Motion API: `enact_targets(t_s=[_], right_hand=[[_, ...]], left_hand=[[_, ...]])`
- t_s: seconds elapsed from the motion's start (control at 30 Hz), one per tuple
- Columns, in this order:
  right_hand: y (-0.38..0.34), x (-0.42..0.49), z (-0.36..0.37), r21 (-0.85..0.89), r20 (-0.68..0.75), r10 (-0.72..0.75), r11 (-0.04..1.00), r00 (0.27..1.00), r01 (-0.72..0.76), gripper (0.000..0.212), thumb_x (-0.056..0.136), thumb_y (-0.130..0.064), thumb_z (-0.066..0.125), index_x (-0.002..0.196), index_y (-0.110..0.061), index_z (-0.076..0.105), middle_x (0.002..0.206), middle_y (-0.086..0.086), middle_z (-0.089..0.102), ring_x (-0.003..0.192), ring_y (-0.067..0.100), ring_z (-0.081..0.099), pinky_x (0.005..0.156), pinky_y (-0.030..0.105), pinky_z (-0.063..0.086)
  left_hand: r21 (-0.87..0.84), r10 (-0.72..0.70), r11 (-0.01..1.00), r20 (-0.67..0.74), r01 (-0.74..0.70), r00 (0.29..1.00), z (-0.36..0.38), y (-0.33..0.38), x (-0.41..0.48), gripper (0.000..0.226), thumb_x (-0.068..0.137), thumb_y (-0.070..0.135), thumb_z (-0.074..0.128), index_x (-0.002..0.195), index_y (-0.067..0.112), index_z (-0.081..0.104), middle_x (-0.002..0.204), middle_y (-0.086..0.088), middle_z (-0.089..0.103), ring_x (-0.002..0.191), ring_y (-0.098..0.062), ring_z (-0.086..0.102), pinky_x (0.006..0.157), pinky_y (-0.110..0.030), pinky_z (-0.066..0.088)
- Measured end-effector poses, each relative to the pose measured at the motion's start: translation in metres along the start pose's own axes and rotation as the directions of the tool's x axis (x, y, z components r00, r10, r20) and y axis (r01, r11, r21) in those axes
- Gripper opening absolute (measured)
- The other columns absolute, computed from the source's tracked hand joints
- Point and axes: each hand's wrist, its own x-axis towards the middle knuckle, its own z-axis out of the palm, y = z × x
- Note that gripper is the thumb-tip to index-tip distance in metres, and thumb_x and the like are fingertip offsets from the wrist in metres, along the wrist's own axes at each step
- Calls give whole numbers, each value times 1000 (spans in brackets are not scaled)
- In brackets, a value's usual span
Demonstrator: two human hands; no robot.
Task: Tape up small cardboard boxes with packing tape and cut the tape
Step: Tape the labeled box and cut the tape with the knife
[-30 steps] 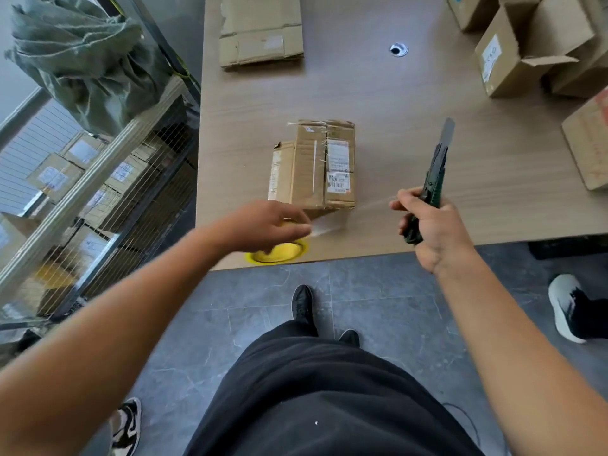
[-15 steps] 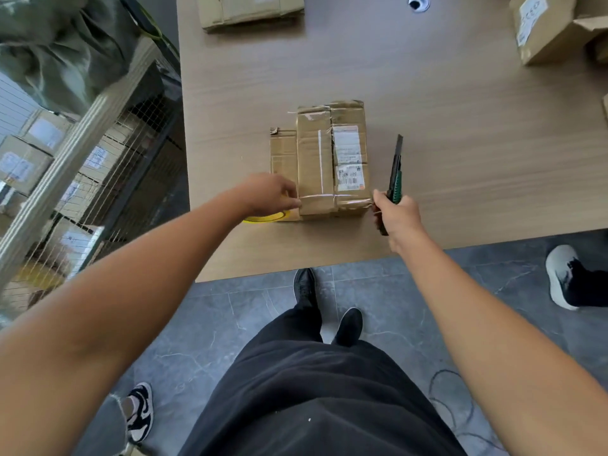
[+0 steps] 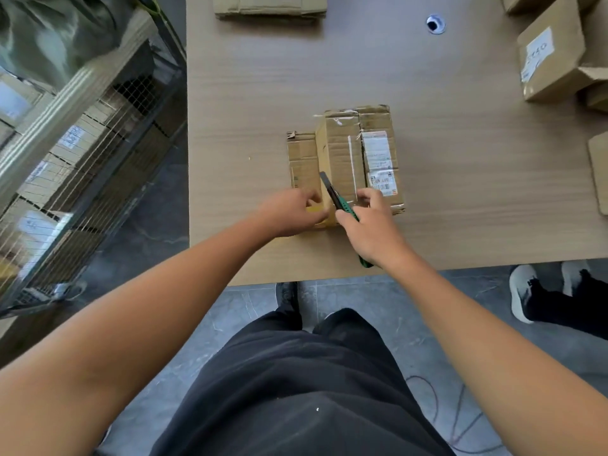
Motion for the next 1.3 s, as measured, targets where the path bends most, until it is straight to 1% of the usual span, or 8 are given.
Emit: enact_targets(t_s=[0.17,0.33,0.6,0.7,0.93,1.07,1.17,1.3], right_hand=[[-7,2,1,39,116,76,996,990,-81,42,95,-46,51,76,-15,71,155,-13,20,140,9,23,111,35,27],[-10,2,-4,16,239,167,984,957,-176,36,84,-42,58,107,-15,62,161,-11,22,125,23,51,107,50,40],[-11,3,8,-409,207,191,908,959,-93,64,97,-43,46,147,-3,45,166,-6,-25,155,21,-10,126,41,3],[-7,-2,11,-500,262,156,866,952,-5,50,99,-47,45,98,-7,74,159,2,-39,149,19,-31,124,41,-10],[9,-35,9,-266,22,-239,935,971,236,46,100,-45,50,81,-10,74,168,11,7,155,27,-4,124,44,-2],[9,-61,41,-428,-148,-542,789,827,441,50,100,-44,45,98,0,68,120,18,61,123,39,50,118,57,21],[-2,-55,80,-266,-83,-462,864,883,427,38,103,-43,47,105,-6,56,93,9,61,93,34,57,99,50,39],[-25,-20,127,-155,-35,-317,939,948,309,40,103,-33,47,130,-3,42,123,20,52,111,39,48,91,48,41]], left_hand=[[-171,27,985,57,-17,998,-12,-33,-27,44,93,49,65,132,30,59,121,-3,62,92,-12,61,82,-32,50],[101,11,995,-31,-7,999,-17,-28,-15,24,89,48,67,111,37,68,111,3,49,100,-19,60,81,-30,45],[320,147,944,-198,-78,969,-3,-8,-25,16,99,40,55,102,25,63,112,-2,50,82,-29,60,66,-40,51],[314,254,939,-366,-138,895,0,-13,-42,15,98,33,60,96,19,64,110,-3,54,67,-30,57,57,-39,49],[472,55,863,-441,179,896,32,-92,-84,11,95,10,60,105,9,62,123,-11,52,77,-34,57,56,-42,43],[546,50,814,-409,200,911,52,-111,-93,33,83,-2,57,113,11,61,133,-13,48,108,-38,49,75,-49,43],[529,48,820,-444,218,895,62,-117,-93,46,80,-4,57,123,11,59,144,-12,44,126,-38,40,88,-50,40],[450,11,868,-440,209,898,77,-128,-99,65,87,4,52,148,21,40,158,-7,26,142,-34,23,106,-46,32]])
